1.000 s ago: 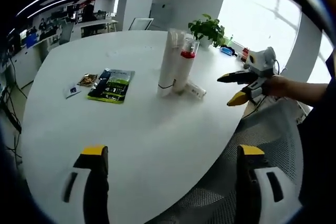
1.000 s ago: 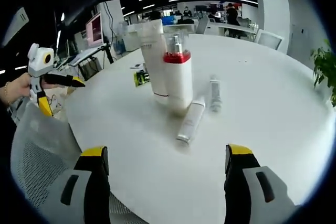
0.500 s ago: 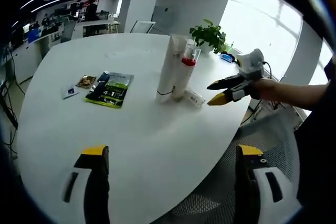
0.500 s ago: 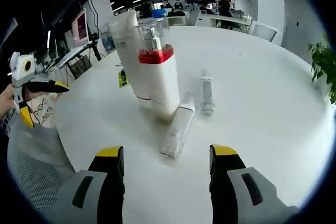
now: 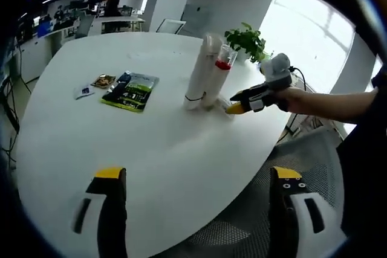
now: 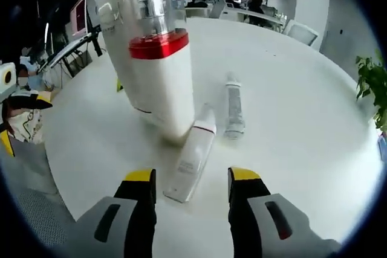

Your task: Arrange the skincare products in the storage area until every visible bottle or jar stands upright without overlapping.

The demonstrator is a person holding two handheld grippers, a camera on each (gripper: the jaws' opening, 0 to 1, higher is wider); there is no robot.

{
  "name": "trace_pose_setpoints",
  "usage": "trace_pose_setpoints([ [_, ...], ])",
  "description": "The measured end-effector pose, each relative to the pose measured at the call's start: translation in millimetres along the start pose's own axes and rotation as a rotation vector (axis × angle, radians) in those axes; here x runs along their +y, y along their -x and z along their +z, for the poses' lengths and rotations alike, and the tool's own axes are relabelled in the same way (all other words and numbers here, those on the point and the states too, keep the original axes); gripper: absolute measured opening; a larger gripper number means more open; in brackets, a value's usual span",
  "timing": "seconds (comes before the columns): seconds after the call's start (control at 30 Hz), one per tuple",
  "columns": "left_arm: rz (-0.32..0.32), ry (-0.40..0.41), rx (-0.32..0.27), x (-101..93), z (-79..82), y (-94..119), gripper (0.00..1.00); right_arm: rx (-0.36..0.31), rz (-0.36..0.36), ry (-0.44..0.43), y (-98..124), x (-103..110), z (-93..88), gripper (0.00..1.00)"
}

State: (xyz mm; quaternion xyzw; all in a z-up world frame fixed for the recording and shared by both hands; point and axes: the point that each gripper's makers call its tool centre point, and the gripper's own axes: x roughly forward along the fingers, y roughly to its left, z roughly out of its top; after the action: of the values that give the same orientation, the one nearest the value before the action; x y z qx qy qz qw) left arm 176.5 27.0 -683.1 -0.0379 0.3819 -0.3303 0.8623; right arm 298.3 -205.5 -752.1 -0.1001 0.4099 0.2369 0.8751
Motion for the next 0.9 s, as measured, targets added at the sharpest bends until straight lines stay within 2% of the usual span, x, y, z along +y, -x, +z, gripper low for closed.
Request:
trace_pose_setpoints([
  [0.07,0.007,0.007,0.005,0.9,-1.0,1,0.94,0.006,-0.004,0.001,-3,-2,2.4,0.4],
  [0.17,0.012,0.026,0.005,5.1,-3.4,0,0.92,0.023,-0.02,-0.004,-4,-2,1.3,0.41],
  [0.4,0.007,0.032,0.008,2.0,-4.1,0,0.91,0.028,-0.023,-0.004,-10,-4,3.8,0.35],
  [0.57,0.008,0.04,0.015,1.2,-5.4,-1,0.9,0.042,-0.043,0.003,-12,-10,0.7,0.23],
  [0.9,0.001,0.033,0.019,-1.0,-5.8,-2,0.89,0.034,-0.09,-0.013,-6,-26,-9.1,0.21],
])
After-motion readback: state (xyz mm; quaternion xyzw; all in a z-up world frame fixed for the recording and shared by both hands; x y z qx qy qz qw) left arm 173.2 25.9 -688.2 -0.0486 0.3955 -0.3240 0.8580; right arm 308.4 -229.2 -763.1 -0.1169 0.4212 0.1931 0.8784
